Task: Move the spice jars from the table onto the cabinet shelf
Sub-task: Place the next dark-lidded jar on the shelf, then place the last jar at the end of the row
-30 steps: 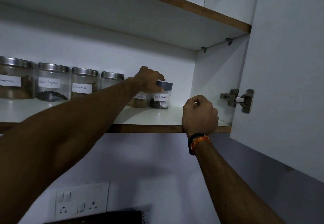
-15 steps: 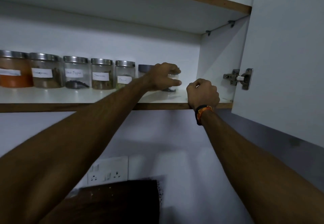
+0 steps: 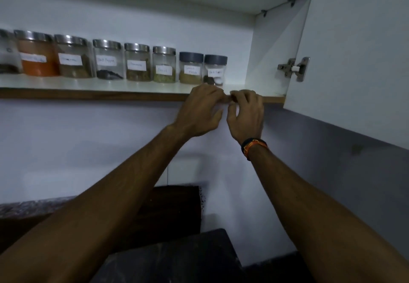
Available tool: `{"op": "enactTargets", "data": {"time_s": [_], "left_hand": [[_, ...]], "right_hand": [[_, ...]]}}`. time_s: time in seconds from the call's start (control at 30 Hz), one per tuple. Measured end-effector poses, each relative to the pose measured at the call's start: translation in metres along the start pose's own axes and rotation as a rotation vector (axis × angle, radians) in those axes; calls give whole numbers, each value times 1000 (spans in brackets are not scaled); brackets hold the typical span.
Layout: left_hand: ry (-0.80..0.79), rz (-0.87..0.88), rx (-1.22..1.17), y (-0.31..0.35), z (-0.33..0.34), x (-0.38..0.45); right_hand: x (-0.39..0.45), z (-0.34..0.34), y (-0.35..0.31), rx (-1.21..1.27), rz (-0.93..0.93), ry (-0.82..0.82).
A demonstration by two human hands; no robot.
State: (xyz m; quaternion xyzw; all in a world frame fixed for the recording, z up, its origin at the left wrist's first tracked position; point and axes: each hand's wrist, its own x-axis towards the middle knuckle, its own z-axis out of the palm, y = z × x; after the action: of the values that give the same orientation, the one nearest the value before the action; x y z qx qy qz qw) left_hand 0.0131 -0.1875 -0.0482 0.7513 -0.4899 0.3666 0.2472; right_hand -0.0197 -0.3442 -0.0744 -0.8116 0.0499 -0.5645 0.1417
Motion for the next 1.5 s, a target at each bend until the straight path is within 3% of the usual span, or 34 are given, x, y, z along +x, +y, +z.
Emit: {"op": "enactTargets", "data": {"time_s": [0.1, 0.2, 0.43, 0.57, 0.83, 1.03, 1.27, 1.5], "left_hand": [[12, 1, -2, 9, 15, -41], [-24, -81, -72, 20, 41, -90], [-379, -342, -250, 43, 103, -203], [-579, -418, -331, 62, 123, -256], [-853, -511, -386, 102, 149, -347], [-895, -615, -421, 122, 155, -392], [-1048, -632, -460, 139, 154, -416], [-1023, -762, -503, 139, 150, -432]], "right_hand": [[-44, -9, 3, 8, 40, 5], [-98, -11, 9, 21, 176, -109], [-225, -11, 26, -37, 408, -468], [-285, -20, 31, -98, 473, -711], [-378, -44, 32, -148, 577, -999], [-442, -65, 37, -230, 693, -1206], [-495, -74, 24, -305, 854, -1320], [-506, -69, 19, -366, 831, -1339]]}}
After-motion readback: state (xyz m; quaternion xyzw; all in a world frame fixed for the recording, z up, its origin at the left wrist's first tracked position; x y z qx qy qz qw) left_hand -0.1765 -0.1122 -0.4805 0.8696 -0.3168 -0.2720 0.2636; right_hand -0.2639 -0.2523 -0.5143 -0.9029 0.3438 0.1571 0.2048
